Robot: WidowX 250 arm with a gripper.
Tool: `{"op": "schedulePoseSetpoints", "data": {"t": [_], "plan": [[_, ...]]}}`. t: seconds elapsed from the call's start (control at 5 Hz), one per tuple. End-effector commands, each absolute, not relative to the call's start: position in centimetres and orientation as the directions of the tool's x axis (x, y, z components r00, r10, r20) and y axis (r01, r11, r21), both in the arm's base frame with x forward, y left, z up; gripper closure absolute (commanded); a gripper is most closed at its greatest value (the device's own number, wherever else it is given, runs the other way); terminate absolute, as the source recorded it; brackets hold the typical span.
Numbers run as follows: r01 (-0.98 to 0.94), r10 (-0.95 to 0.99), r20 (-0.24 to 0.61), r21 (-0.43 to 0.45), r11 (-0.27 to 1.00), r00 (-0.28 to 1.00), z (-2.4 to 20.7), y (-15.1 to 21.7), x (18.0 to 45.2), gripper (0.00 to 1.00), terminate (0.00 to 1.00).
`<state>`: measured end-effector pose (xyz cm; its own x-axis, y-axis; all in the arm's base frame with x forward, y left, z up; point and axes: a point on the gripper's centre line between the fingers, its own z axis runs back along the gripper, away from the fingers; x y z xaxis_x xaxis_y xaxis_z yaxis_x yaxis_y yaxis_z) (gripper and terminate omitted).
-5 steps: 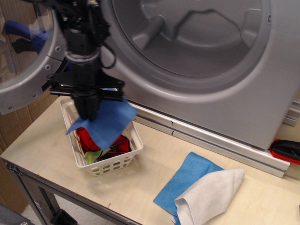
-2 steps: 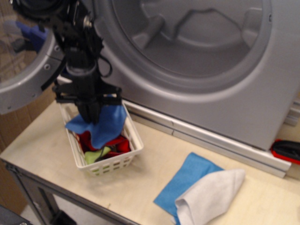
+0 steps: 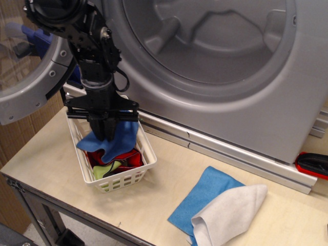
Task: Take clothes out of laundry machine
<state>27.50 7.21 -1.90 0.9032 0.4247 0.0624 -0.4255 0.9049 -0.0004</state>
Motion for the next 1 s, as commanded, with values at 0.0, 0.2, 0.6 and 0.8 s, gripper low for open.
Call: {"op": "schedulePoseSetpoints", "data": {"t": [0.0, 0.2, 0.6, 0.8], "plan": [[-0.524, 0.525, 0.031, -0.038, 0.851, 0.85, 2.3, 6.3, 28.4, 0.0, 0.0], [-0.545, 0.545, 0.027, -0.008, 0.838, 0.838, 4.5, 5.8, 28.0, 0.0, 0.0], [-0.525, 0.526, 0.062, -0.025, 0.851, 0.848, 7.4, 5.5, 27.3, 0.0, 0.0], [-0.525, 0.526, 0.062, -0.025, 0.851, 0.848, 7.4, 5.5, 27.3, 0.0, 1.0]]}}
